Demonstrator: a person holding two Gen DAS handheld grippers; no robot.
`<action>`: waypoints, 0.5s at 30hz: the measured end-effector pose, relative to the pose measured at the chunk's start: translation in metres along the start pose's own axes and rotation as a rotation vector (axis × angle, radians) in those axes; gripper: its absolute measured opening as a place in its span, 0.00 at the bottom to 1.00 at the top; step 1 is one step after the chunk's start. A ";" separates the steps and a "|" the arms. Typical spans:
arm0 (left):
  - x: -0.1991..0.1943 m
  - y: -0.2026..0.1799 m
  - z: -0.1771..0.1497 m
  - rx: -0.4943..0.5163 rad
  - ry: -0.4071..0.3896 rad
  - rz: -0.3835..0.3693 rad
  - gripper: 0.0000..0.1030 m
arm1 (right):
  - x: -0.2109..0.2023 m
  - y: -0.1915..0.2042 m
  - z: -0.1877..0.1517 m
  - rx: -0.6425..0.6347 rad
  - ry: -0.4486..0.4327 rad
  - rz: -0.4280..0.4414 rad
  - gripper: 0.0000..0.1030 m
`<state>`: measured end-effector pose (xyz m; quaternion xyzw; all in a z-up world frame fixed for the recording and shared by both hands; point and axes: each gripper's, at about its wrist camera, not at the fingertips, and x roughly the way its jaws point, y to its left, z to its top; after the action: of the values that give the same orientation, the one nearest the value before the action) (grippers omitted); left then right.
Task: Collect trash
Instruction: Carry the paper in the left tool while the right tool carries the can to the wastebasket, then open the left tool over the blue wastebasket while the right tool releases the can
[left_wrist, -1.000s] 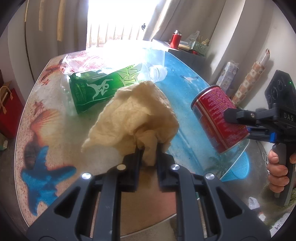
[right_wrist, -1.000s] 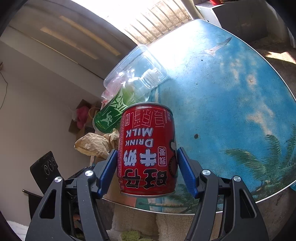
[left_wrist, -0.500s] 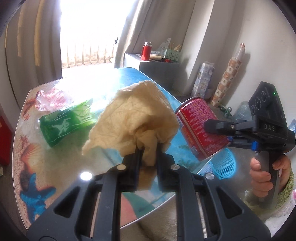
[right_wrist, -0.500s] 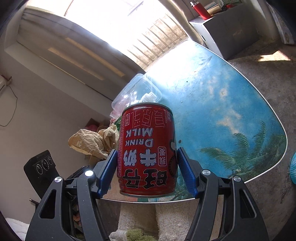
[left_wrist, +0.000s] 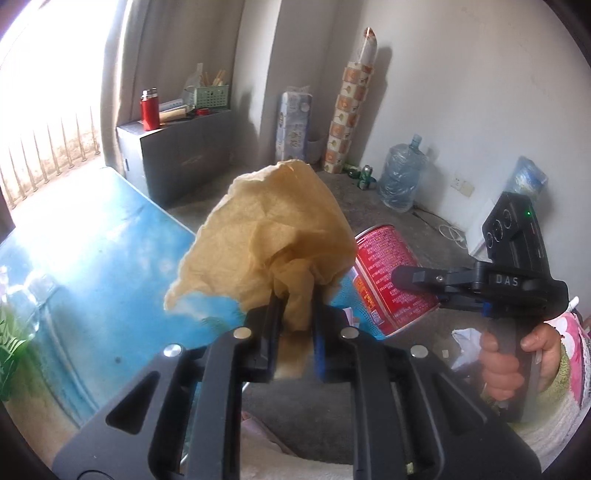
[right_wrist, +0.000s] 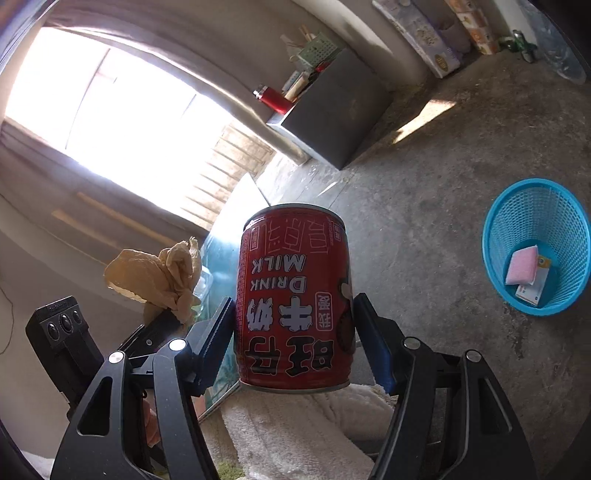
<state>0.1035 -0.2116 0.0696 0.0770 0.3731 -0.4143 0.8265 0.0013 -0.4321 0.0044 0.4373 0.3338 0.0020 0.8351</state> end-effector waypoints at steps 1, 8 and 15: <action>0.014 -0.010 0.003 0.004 0.022 -0.027 0.13 | -0.009 -0.014 0.001 0.026 -0.019 -0.030 0.62; 0.119 -0.077 0.004 0.041 0.188 -0.174 0.13 | -0.039 -0.110 -0.007 0.181 -0.086 -0.255 0.62; 0.230 -0.113 -0.013 0.075 0.364 -0.236 0.13 | -0.021 -0.193 -0.007 0.338 -0.074 -0.345 0.62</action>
<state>0.0998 -0.4231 -0.0760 0.1374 0.5070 -0.5009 0.6879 -0.0751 -0.5527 -0.1278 0.5073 0.3685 -0.2124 0.7495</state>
